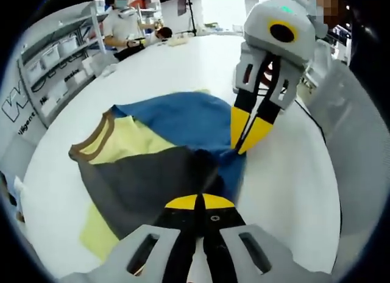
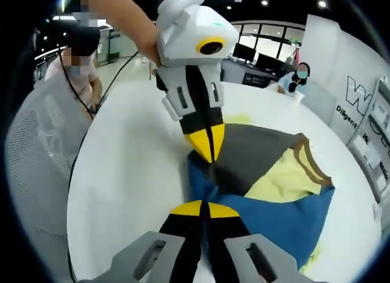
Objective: Fold the garment on the visible template until the final outline fits inside the template.
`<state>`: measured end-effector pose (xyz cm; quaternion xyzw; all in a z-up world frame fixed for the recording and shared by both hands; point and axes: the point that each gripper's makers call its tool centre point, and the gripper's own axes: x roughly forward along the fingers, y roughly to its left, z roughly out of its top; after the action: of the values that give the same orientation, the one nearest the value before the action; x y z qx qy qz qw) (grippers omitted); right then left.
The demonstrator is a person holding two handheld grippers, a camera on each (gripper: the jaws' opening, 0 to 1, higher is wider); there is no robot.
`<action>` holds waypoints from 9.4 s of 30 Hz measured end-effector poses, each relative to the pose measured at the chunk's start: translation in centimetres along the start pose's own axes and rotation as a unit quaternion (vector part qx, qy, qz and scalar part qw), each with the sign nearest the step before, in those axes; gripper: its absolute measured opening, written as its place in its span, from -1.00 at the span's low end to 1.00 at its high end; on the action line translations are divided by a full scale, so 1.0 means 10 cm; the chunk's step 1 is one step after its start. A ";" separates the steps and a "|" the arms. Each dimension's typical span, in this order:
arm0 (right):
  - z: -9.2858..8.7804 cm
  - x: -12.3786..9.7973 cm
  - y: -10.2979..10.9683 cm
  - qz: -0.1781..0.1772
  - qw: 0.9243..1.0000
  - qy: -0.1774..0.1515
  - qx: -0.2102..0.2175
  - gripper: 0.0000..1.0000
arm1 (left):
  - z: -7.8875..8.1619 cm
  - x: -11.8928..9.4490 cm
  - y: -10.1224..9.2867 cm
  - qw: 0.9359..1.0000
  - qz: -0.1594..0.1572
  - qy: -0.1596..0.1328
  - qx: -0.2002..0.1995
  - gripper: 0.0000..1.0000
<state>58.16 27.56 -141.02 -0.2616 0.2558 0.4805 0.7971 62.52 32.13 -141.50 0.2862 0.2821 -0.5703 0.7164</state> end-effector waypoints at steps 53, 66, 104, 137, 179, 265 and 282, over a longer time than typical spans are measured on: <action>-0.78 -0.40 -0.55 -0.028 0.995 0.099 0.000 -1.00 | 0.09 -0.62 0.62 0.984 0.095 -0.066 -0.139 -0.88; -0.95 -0.37 -0.49 -0.010 0.991 0.132 -0.002 -1.00 | -0.04 -0.84 0.79 0.978 0.120 -0.070 -0.155 -0.88; -1.41 -0.83 -0.91 -0.052 0.978 0.203 -0.002 -1.00 | -1.00 -1.47 1.41 0.942 0.260 -0.018 -0.212 -0.88; -0.92 -0.82 -0.95 -0.090 0.990 0.101 0.041 -0.69 | -0.64 -1.00 0.99 0.953 0.226 -0.038 -0.199 -0.54; -0.78 -0.92 -0.81 -0.118 0.986 0.043 0.109 -0.19 | -0.39 -0.09 0.39 0.964 0.202 0.030 -0.171 -0.88; -0.42 -0.89 -0.50 -0.082 0.990 -0.020 0.112 0.25 | -1.67 -2.81 1.55 0.796 0.452 -0.061 -0.397 -0.90; -0.43 -0.96 -0.50 -0.090 0.990 -0.009 0.112 0.26 | -2.15 -2.59 1.54 0.818 0.459 -0.001 -0.348 -0.90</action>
<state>58.06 16.66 -137.04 -0.1878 0.2762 0.3772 0.8638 71.03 67.67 -135.77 0.1136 0.2969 -0.0398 0.9473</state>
